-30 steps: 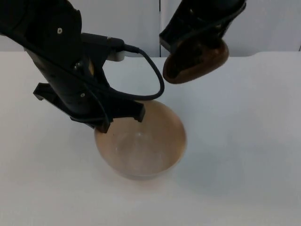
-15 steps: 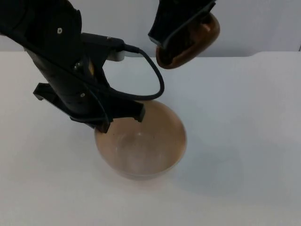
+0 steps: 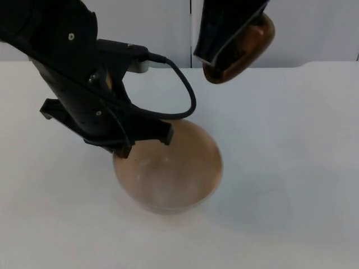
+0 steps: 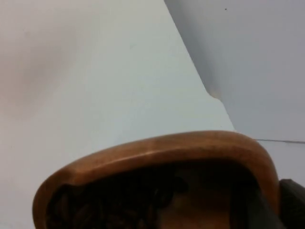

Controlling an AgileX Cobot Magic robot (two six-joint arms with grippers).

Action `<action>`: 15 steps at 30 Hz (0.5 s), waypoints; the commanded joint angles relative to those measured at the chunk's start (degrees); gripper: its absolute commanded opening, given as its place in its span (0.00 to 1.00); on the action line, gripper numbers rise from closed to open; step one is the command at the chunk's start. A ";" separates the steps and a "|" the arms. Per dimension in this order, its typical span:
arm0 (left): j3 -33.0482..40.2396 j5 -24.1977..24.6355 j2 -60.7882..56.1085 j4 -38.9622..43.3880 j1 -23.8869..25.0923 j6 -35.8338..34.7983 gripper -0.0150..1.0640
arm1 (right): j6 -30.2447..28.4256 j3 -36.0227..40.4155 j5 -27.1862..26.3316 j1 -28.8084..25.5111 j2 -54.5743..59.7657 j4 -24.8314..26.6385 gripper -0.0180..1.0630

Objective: Pick up the bowl with the left hand and pour the coffee beans from the cup into the bowl with the right hand.

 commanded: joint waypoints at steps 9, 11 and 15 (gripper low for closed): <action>-0.22 -0.94 -0.53 -0.42 -0.16 -0.21 0.01 | 3.62 1.71 -0.04 4.40 -0.28 -8.08 0.02; -0.22 -0.94 -0.53 -0.42 -0.16 -0.21 0.01 | 3.72 1.71 -0.04 4.69 -0.28 -8.87 0.02; -0.22 -0.94 -0.53 -0.42 -0.16 -0.21 0.01 | 3.72 1.71 -0.04 5.59 -0.28 -10.88 0.02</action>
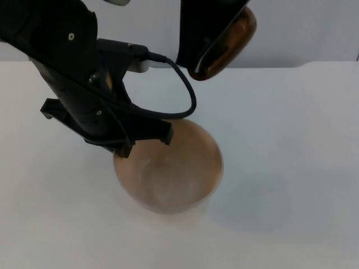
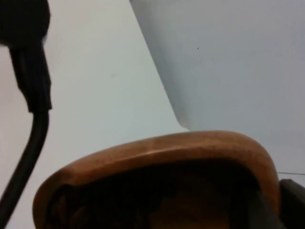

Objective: Pick up the bowl with the left hand and pour the coffee beans from the cup into the bowl with the right hand.

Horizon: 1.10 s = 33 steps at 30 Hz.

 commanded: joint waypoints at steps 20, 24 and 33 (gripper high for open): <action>-0.22 -0.57 -0.53 -0.42 -0.16 -0.21 0.01 | -1.78 -0.04 -0.06 2.38 3.45 -8.59 0.02; -0.22 -0.57 -0.53 -0.29 -0.16 -0.21 0.01 | -2.82 -0.04 -0.06 2.40 3.45 -8.71 0.02; -0.22 -0.57 -0.53 -0.18 -0.16 -0.21 0.01 | -1.21 -0.04 -0.06 2.40 2.75 -7.30 0.02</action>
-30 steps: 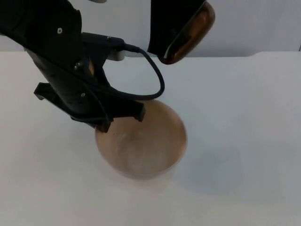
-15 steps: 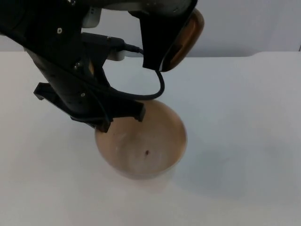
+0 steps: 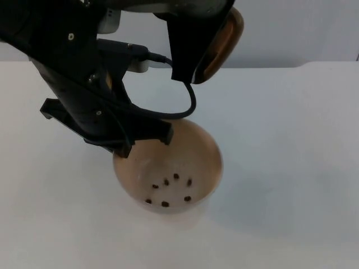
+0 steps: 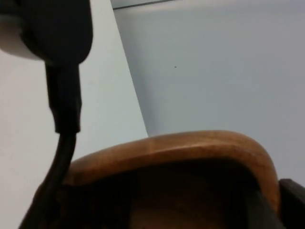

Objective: Pick up the bowl with the left hand and pour the coffee beans from the cup into the bowl with the right hand.

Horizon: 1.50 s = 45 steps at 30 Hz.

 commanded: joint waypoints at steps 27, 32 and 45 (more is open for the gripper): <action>-0.22 -1.06 -0.53 0.06 -0.16 -0.21 0.01 | 7.39 5.98 -0.27 0.50 -0.76 -4.62 0.02; -0.22 -1.06 -0.53 0.06 -0.16 -0.21 0.01 | 7.39 6.08 -0.27 0.50 -1.45 -5.07 0.02; -0.22 -1.27 -0.53 -0.18 -0.16 -0.21 0.01 | 7.11 7.20 -0.27 -1.51 -4.50 4.10 0.02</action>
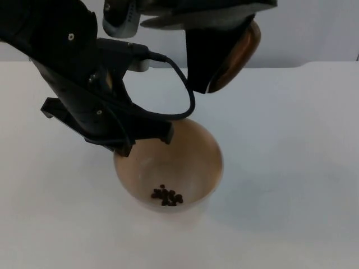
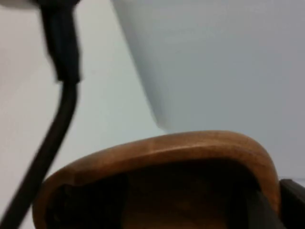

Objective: Pick up the bowl with the left hand and pour the coffee beans from the cup into the bowl with the right hand.

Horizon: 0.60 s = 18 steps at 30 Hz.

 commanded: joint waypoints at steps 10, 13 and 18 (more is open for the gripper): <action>-0.22 -0.81 -0.53 -0.76 -0.16 -0.21 0.01 | 5.75 0.23 -2.11 -6.96 -3.74 18.67 0.02; -0.22 -0.81 -0.53 -0.76 -0.16 -0.21 0.01 | 5.92 0.23 -3.57 -8.59 -4.15 21.34 0.02; -0.22 -0.81 -0.53 -0.87 -0.16 -0.21 0.01 | 6.08 0.23 -7.93 -11.22 -4.36 28.31 0.02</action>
